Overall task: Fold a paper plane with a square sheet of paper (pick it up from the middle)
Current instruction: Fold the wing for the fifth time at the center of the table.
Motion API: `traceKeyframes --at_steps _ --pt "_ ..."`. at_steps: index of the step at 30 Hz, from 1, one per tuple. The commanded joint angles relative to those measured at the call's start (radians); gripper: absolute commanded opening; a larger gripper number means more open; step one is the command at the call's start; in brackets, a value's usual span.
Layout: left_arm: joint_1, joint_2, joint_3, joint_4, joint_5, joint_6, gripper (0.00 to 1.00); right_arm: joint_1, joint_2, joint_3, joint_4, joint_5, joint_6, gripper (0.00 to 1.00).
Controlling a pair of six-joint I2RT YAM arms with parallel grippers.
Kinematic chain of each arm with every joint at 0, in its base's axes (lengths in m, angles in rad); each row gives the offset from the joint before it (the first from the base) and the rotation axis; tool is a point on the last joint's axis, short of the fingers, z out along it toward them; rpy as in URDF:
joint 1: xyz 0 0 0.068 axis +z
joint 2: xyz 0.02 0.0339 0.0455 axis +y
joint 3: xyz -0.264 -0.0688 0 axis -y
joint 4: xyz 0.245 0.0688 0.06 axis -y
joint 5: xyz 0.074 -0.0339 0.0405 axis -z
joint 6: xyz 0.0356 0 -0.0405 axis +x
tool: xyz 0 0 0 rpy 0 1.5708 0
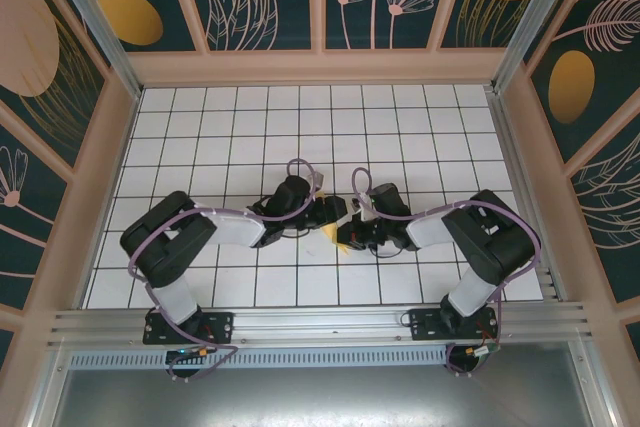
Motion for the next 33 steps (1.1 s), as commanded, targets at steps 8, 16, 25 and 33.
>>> traceKeyframes --at_steps 8,16,25,33 --pt "0.0 0.075 -0.009 0.022 -0.029 -0.015 0.51 0.0 0.022 -0.032 0.008 0.039 0.02 0.06" --pt "-0.001 0.121 -0.008 -0.14 -0.115 -0.039 0.46 0.003 -0.138 0.011 -0.104 0.063 -0.068 0.11" --pt "0.0 0.137 0.015 -0.201 -0.122 -0.013 0.45 0.07 -0.166 0.084 -0.271 0.123 -0.213 0.09" --pt "-0.001 0.14 0.02 -0.218 -0.129 -0.005 0.44 0.089 -0.081 0.098 -0.311 0.215 -0.216 0.08"
